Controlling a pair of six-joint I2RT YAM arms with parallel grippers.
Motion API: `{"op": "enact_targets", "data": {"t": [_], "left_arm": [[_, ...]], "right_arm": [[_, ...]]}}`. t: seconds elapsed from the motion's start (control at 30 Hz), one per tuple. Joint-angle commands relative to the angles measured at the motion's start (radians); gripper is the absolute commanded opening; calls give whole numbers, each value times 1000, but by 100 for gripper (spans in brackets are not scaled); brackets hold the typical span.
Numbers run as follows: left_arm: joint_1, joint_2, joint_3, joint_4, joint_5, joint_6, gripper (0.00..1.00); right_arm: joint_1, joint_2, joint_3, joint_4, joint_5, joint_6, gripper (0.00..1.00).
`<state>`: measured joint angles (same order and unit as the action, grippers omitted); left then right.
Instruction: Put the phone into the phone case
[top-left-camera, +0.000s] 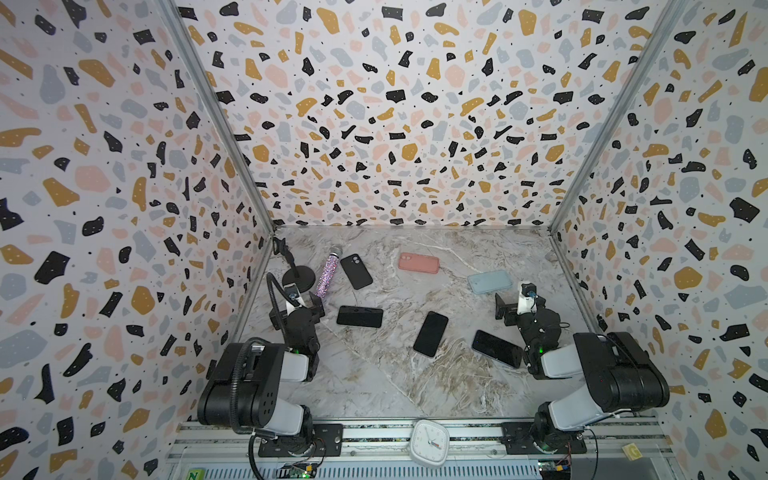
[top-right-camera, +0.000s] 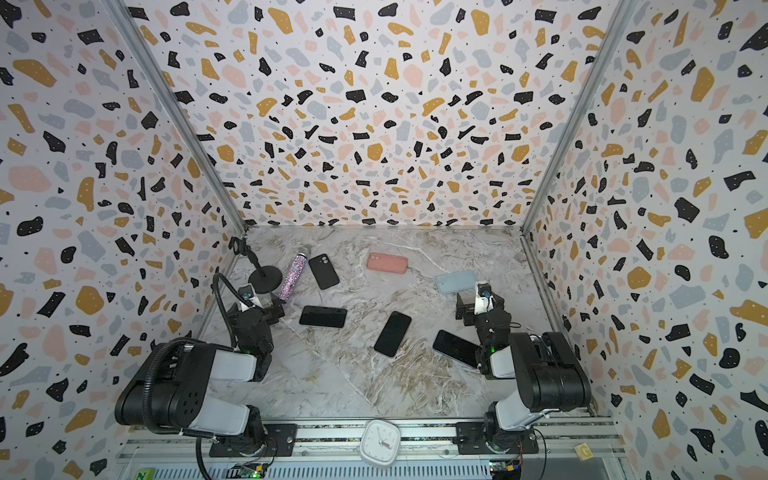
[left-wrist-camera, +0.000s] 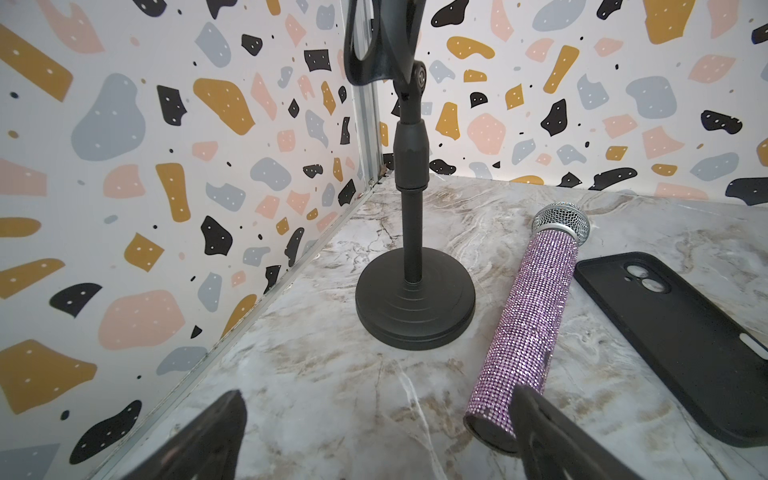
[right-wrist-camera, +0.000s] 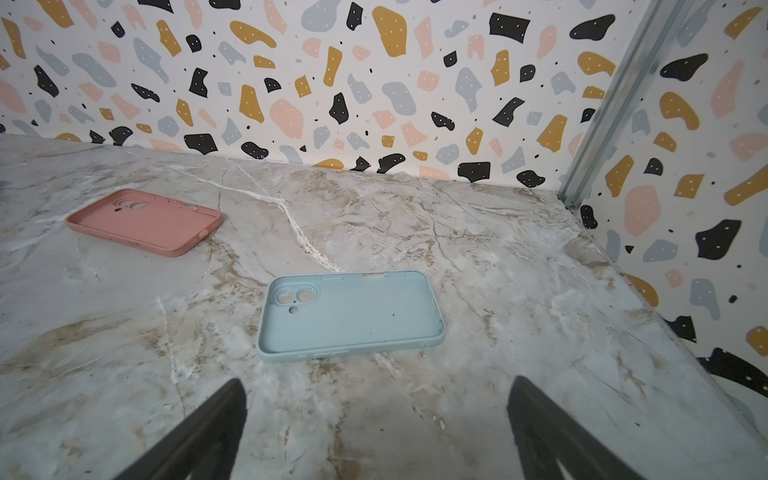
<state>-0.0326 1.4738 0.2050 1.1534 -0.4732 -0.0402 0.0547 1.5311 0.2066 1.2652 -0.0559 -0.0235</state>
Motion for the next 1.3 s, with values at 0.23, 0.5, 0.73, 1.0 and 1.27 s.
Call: {"op": "enact_targets", "data": {"t": [0.23, 0.5, 0.73, 1.0, 1.27], "left_arm": [[-87, -119, 360, -618, -288, -219, 100], [-311, -64, 585, -1041, -98, -476, 100], [-410, 54, 754, -1212, 309, -464, 100], [-446, 180, 782, -1213, 545, -455, 88], [-479, 227, 813, -1231, 605, -449, 88]], "right_arm": [[131, -288, 237, -589, 254, 306, 99], [349, -150, 442, -881, 179, 357, 99], [350, 194, 860, -1206, 182, 267, 99], [341, 472, 1169, -1308, 24, 93, 95], [340, 656, 1445, -1421, -76, -7, 82]]}}
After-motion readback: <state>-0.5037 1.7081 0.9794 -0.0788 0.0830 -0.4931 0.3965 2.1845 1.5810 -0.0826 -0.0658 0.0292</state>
